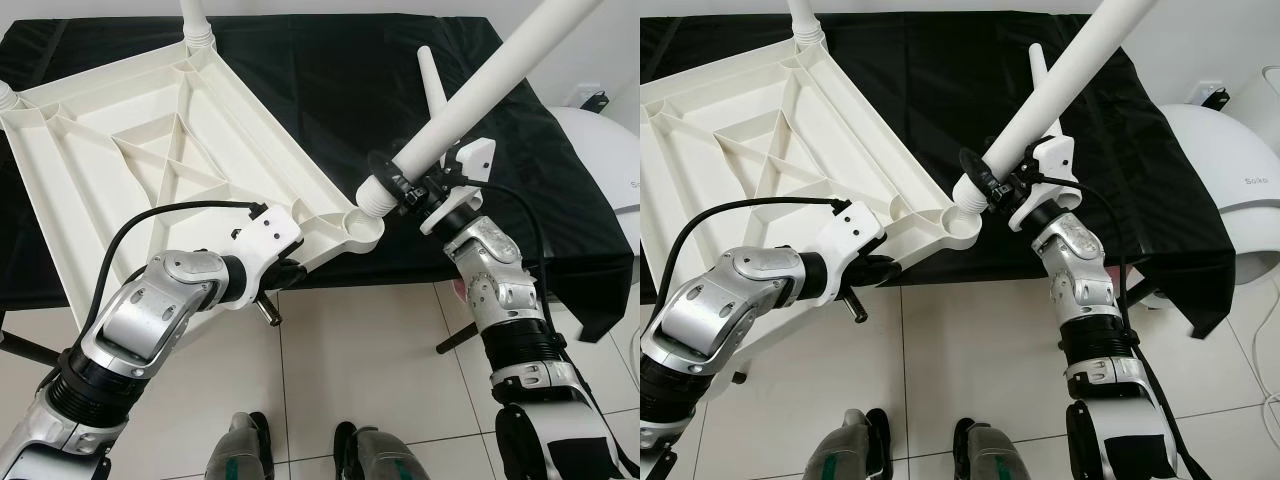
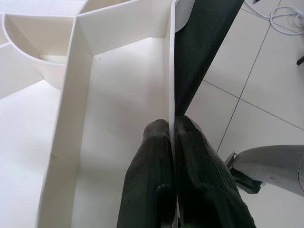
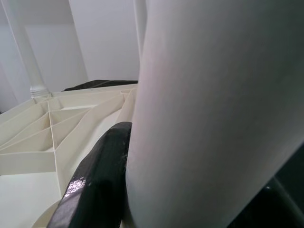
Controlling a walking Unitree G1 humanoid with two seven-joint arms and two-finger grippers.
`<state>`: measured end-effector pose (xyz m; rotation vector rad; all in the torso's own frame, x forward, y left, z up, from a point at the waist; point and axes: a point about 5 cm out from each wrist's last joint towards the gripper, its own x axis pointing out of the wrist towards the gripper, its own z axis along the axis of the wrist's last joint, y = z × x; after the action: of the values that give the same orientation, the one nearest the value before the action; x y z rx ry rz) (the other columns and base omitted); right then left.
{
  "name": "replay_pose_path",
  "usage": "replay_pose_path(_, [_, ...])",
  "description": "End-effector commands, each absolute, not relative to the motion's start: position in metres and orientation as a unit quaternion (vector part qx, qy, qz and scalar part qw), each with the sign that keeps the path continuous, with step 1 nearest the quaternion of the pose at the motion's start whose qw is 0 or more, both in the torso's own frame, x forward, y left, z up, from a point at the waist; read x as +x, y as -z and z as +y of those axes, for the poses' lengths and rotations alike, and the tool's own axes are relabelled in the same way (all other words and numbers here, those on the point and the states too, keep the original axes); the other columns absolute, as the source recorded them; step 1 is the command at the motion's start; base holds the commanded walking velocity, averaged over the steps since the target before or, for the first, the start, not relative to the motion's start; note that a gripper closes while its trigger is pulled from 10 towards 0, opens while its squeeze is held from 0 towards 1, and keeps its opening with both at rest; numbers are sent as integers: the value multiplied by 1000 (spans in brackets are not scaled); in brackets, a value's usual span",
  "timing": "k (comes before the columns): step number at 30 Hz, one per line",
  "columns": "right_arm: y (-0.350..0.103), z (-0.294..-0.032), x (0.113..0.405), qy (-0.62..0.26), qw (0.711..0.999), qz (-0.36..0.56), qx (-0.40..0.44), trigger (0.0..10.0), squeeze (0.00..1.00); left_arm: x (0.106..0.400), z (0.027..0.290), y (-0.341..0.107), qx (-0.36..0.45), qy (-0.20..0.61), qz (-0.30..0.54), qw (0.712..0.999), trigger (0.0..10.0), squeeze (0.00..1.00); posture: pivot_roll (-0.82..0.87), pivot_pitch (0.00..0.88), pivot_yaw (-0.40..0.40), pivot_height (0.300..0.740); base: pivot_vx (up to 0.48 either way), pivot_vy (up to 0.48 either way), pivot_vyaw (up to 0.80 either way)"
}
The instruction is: Building children table
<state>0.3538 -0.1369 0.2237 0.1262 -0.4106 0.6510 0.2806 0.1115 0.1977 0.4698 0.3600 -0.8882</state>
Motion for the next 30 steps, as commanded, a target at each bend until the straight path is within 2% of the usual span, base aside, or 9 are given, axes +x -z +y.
replay_pose_path(1, [-228,-137,354,-320,922,-210,61,10000,0,285,117,-204,221,404,155,874,10000,0,-22,196,-57,740,0,0,0])
replay_pose_path(5, [-227,-136,354,-321,921,-210,58,10000,0,287,117,-205,231,398,145,876,10000,129,-23,188,-56,740,0,0,0])
replay_pose_path(6, [-227,-136,354,-322,921,-210,57,10000,0,288,118,-205,237,397,140,876,10000,953,-23,186,-54,740,0,0,0])
replay_pose_path(7, [-226,-136,354,-322,922,-210,56,10000,0,290,119,-206,231,389,140,880,10000,1000,-24,185,-53,740,0,0,0])
replay_pose_path(14, [-225,-136,353,-324,922,-208,54,10000,0,293,122,-207,224,375,141,888,10000,1000,-23,182,-51,740,0,0,0])
replay_pose_path(15, [-224,-137,353,-325,921,-207,50,10000,0,294,122,-208,231,372,139,888,10000,239,-23,182,-51,740,0,0,0])
replay_pose_path(17, [-224,-137,353,-327,921,-206,47,10000,0,295,123,-210,237,370,132,888,10000,0,-23,182,-51,740,0,0,0])
replay_pose_path(23, [-226,-139,356,-333,920,-203,41,10000,0,297,121,-227,234,365,82,897,10000,392,-19,177,-52,740,0,0,0])
replay_pose_path(30, [-229,-138,359,-359,914,-189,20,10000,0,306,121,-262,244,340,-20,908,10000,0,-12,183,-55,740,0,0,0])
